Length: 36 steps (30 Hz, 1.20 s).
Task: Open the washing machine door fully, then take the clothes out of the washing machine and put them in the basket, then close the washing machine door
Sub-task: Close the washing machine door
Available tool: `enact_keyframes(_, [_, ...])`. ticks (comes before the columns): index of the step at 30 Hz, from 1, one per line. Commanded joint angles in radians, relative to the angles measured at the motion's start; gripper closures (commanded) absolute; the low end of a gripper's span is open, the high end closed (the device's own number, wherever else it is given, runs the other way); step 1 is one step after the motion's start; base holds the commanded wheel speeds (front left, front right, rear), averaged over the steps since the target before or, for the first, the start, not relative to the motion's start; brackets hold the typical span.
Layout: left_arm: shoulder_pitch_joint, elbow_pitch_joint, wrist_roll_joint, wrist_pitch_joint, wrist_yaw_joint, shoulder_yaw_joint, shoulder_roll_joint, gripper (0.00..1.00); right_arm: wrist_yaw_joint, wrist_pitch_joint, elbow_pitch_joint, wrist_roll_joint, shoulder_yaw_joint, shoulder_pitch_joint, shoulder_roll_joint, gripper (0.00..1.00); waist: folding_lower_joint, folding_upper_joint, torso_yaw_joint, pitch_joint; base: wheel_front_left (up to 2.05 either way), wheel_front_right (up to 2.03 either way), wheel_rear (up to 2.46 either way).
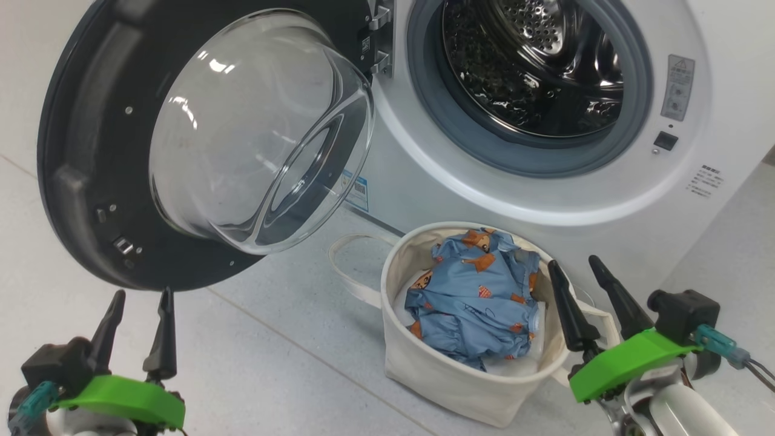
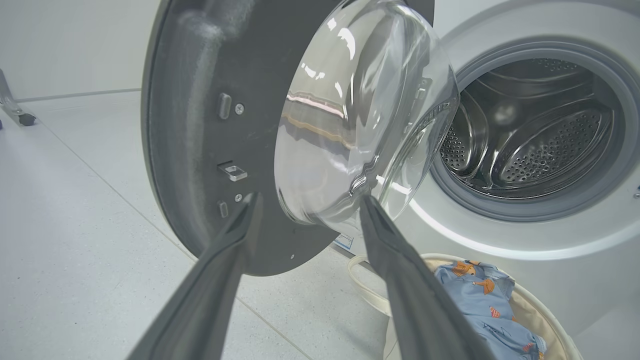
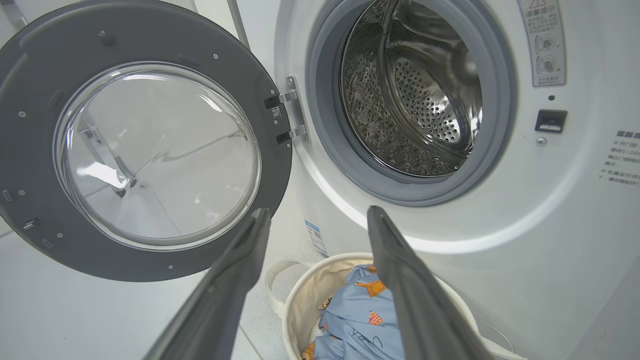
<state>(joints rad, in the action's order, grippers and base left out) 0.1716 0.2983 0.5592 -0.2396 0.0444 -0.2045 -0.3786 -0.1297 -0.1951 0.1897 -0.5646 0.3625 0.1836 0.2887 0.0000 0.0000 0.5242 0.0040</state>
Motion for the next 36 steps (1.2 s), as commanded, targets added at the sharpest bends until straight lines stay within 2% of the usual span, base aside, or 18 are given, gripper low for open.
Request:
enact_keyframes(1, [0.034, -0.045, 0.007, -0.01, 0.009, 0.056, -0.036, 0.0, -0.001, -0.007, -0.017, -0.009, 0.023, 0.042, 0.015, 0.0, 0.0, 0.0, 0.003, 0.006, 0.0, 0.0, 0.0])
enact_keyframes(10, [0.022, -0.085, 0.013, -0.011, 0.016, 0.062, -0.042, 0.0, -0.001, -0.024, 0.011, -0.027, 0.044, 0.062, 0.021, 0.0, 0.0, 0.0, 0.003, 0.01, 0.0, 0.0, 0.0])
enact_keyframes(14, [0.032, -0.109, 0.025, -0.001, 0.005, 0.06, -0.046, 0.0, -0.001, -0.032, 0.02, -0.032, 0.046, 0.06, 0.022, 0.0, 0.0, 0.0, 0.001, 0.01, 0.0, 0.0, 0.0])
enact_keyframes(15, [0.038, -0.121, 0.035, 0.002, 0.001, 0.065, -0.047, 0.4, -0.001, -0.033, 0.022, -0.032, 0.044, 0.059, 0.023, 0.0, 0.0, 0.0, 0.001, 0.01, 0.0, 0.0, 0.0])
enact_keyframes(16, [0.046, -0.137, 0.056, 0.008, -0.007, 0.074, -0.045, 1.0, -0.001, -0.034, 0.023, -0.033, 0.042, 0.058, 0.025, 0.0, 0.0, 0.0, 0.001, 0.01, 0.0, 0.0, 0.0])
enact_keyframes(18, [0.069, -0.177, 0.125, 0.027, -0.03, 0.109, -0.04, 1.0, -0.001, -0.036, 0.025, -0.032, 0.039, 0.056, 0.027, 0.0, 0.0, 0.0, 0.0, 0.012, 0.0, 0.0, 0.0])
enact_keyframes(22, [0.141, -0.259, 0.244, 0.096, -0.043, 0.2, -0.077, 1.0, -0.001, -0.037, 0.023, -0.031, 0.035, 0.05, 0.033, 0.0, 0.0, 0.0, -0.001, 0.019, 0.0, 0.0, 0.0])
enact_keyframes(24, [0.221, -0.293, 0.34, 0.146, -0.022, 0.29, -0.106, 1.0, -0.001, -0.035, 0.019, -0.029, 0.029, 0.042, 0.036, 0.0, 0.0, 0.0, -0.004, 0.024, 0.0, 0.0, 0.0])
enact_keyframes(26, [0.28, -0.271, 0.402, 0.177, 0.005, 0.354, -0.126, 1.0, -0.001, -0.032, 0.015, -0.026, 0.025, 0.037, 0.039, 0.0, 0.0, 0.0, -0.007, 0.027, 0.0, 0.0, 0.0])
enact_keyframes(31, [0.433, -0.06, 0.585, 0.303, 0.084, 0.468, -0.143, 1.0, -0.001, -0.025, 0.003, -0.018, 0.008, 0.019, 0.043, 0.0, 0.0, 0.0, -0.018, 0.028, 0.0, 0.0, 0.0])
enact_keyframes(33, [0.482, 0.05, 0.629, 0.346, 0.101, 0.487, -0.154, 1.0, -0.001, -0.019, -0.004, -0.014, 0.004, 0.013, 0.042, 0.0, 0.0, 0.0, -0.031, 0.028, 0.0, 0.0, 0.0])
enact_keyframes(36, [0.535, 0.199, 0.675, 0.407, 0.103, 0.5, -0.172, 1.0, -0.001, -0.008, -0.017, -0.006, 0.0, 0.01, 0.043, 0.0, 0.0, 0.0, -0.058, 0.031, 0.0, 0.0, 0.0])
